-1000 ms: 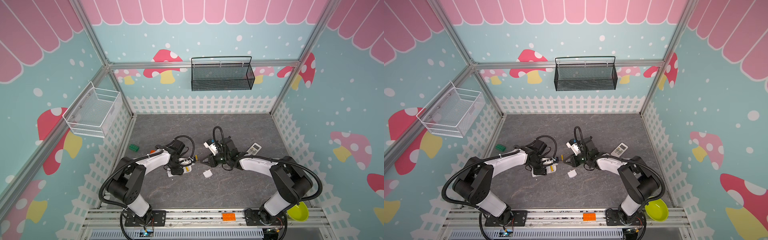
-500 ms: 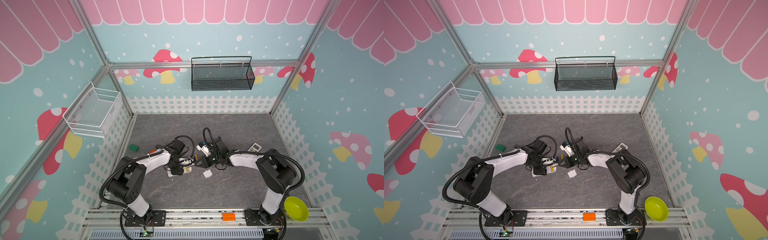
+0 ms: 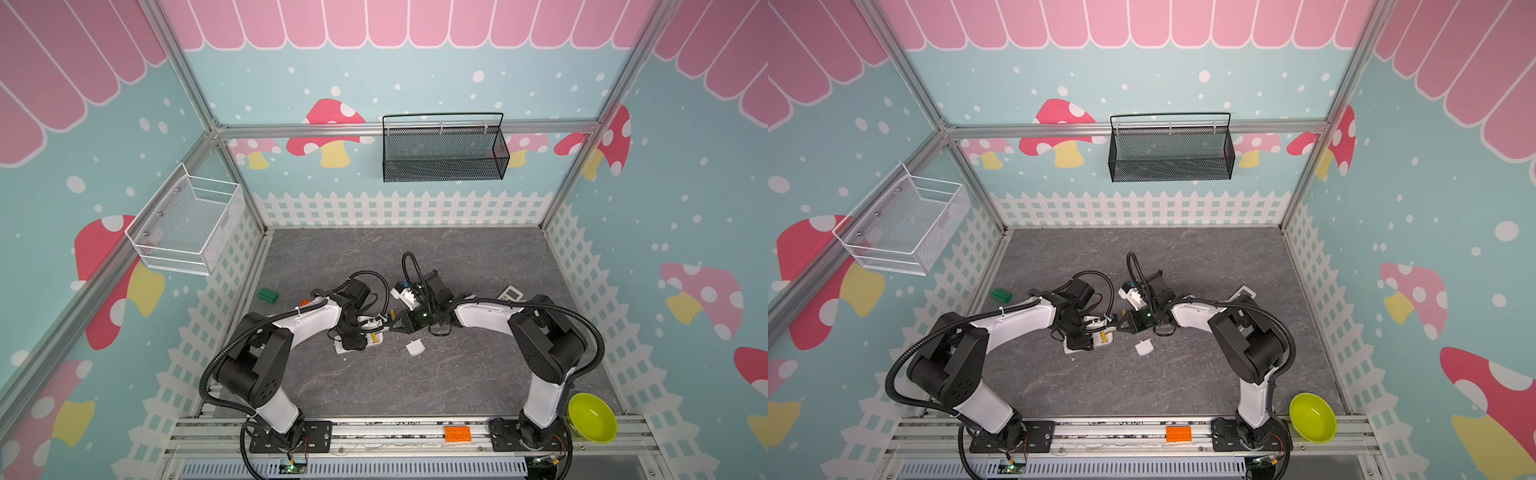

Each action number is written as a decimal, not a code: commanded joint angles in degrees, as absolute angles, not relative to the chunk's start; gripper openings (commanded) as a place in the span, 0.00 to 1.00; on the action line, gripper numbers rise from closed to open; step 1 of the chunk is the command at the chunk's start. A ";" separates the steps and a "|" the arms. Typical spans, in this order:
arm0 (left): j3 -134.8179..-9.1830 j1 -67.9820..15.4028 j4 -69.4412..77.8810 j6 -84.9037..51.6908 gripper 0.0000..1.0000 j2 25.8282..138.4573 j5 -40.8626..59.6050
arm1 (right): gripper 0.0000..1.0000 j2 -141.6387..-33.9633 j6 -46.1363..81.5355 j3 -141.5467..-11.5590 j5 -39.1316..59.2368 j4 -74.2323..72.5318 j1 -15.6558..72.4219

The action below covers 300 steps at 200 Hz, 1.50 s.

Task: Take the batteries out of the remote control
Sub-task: 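Pry the second yellow battery out with the screwdriver while left gripper holds remote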

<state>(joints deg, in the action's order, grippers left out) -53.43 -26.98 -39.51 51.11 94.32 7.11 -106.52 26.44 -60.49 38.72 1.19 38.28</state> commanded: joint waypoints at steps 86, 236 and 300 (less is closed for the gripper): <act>-54.37 -27.50 -35.68 52.81 0.49 97.43 7.74 | 0.00 -109.25 22.00 -64.04 40.74 6.34 41.35; -59.82 -27.16 -22.80 59.25 0.48 100.42 1.16 | 0.00 -110.49 30.20 -59.61 50.25 -13.64 36.47; -61.01 -27.07 -17.12 60.47 0.48 101.78 -2.46 | 0.00 -111.01 29.29 -57.85 50.71 -14.20 36.48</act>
<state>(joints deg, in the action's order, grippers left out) -59.18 -27.03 -31.55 58.92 99.46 0.43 -109.97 29.69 -59.20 41.82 -12.86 33.69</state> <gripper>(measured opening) 0.506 0.160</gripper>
